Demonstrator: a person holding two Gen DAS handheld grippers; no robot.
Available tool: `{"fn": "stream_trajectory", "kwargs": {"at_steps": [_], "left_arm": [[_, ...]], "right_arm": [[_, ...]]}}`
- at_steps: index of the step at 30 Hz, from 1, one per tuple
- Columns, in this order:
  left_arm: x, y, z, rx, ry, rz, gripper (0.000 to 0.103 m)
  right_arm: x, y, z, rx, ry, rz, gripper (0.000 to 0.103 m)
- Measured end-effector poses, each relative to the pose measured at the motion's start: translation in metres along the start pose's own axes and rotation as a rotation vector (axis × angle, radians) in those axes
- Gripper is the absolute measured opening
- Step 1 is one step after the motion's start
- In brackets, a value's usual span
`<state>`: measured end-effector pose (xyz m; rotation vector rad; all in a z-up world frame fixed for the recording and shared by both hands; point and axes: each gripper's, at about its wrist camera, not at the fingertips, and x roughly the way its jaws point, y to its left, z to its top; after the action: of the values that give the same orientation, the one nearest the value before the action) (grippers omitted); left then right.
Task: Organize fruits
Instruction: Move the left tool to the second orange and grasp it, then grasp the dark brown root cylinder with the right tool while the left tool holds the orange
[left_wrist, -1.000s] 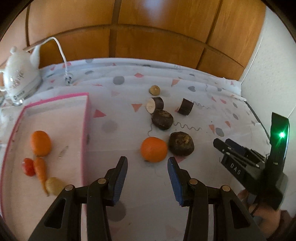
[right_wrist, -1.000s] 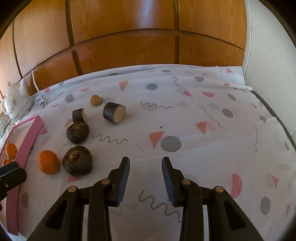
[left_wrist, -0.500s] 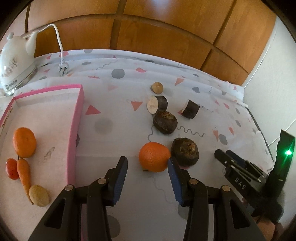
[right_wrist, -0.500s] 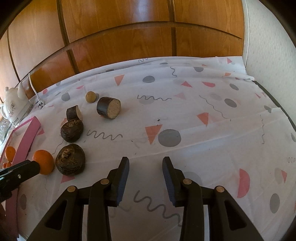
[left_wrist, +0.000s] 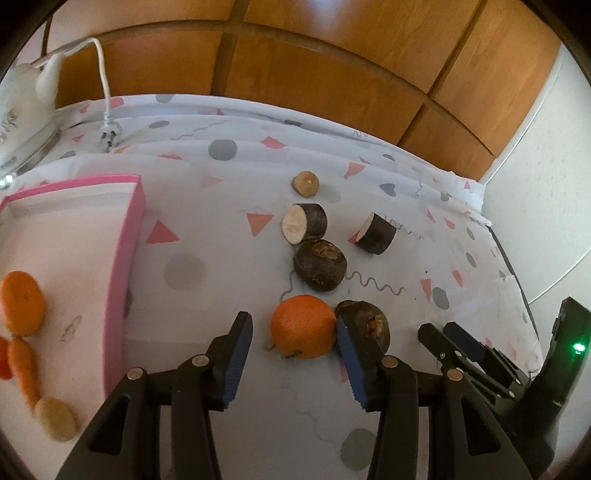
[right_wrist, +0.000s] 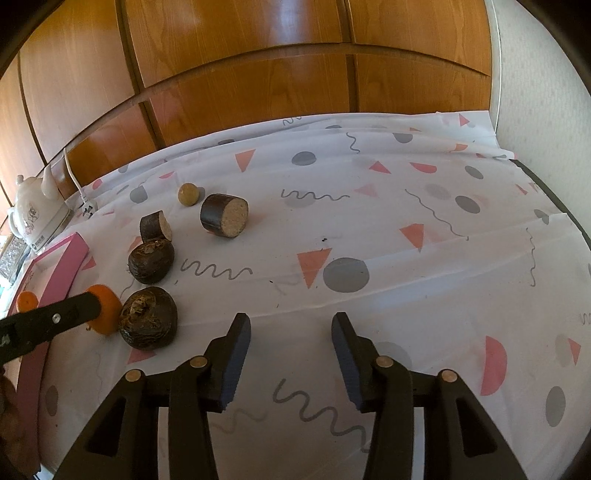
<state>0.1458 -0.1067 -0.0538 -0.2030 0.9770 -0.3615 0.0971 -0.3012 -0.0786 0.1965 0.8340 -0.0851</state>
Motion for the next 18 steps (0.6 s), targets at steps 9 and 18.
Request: {"fn": "stream_trajectory", "kwargs": {"at_steps": [9, 18], "left_arm": [[-0.011, -0.003, -0.013, 0.031, -0.005, -0.022, 0.036], [-0.021, -0.013, -0.045, 0.122, -0.019, 0.054, 0.047]], "right_arm": [[0.0, 0.0, 0.0, 0.0, 0.002, -0.003, 0.047], [0.001, 0.002, 0.0, -0.008, 0.003, -0.01, 0.047]]}}
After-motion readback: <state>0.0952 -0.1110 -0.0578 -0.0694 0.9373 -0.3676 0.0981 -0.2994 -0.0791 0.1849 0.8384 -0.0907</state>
